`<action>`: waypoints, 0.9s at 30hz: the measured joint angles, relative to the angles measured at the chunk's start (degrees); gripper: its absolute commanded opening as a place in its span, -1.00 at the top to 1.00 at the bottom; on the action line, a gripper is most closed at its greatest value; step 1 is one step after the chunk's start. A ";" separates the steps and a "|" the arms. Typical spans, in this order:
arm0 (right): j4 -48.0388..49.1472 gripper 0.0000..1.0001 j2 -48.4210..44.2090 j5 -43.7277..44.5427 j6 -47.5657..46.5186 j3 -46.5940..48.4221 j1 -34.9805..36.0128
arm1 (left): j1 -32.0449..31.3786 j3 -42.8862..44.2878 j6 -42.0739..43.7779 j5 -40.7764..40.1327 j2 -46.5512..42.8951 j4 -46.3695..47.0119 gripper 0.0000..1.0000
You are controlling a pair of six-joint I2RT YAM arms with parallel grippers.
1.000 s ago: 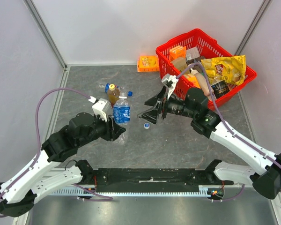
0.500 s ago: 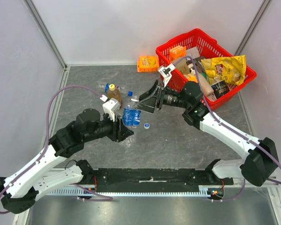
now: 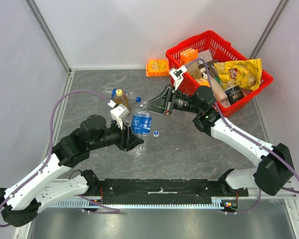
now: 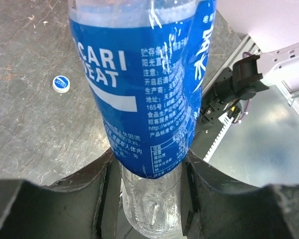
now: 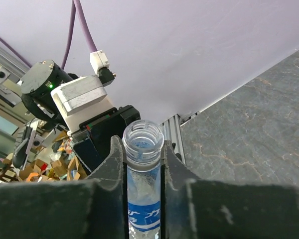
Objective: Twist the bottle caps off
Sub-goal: Place the plastic bottle at the center of the board.
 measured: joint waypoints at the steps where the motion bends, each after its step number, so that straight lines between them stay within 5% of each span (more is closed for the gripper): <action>1: 0.28 1.00 0.11 -0.13 -0.22 0.00 -0.02 | 0.00 0.00 -0.04 0.50 -0.09 0.15 0.96; 5: 0.98 1.00 0.20 -0.46 -1.01 0.00 -0.04 | 0.00 0.00 -0.09 0.79 -0.42 0.33 0.73; 8: 1.05 1.00 0.17 -0.46 -0.66 0.00 -0.04 | 0.00 -0.02 -0.02 0.59 -0.42 0.33 -0.02; 11: 0.42 1.00 0.07 -0.44 -0.52 0.00 -0.04 | 0.00 -0.22 0.09 0.66 -0.55 0.35 -0.41; 15: -1.73 1.00 -0.46 -0.44 -2.64 0.00 0.31 | 0.00 -1.09 0.28 1.44 -1.14 0.74 -0.64; 27: -22.73 1.00 -6.19 5.99 -21.31 1.51 0.55 | 0.00 -1.75 0.26 -1.77 -5.49 1.44 -0.68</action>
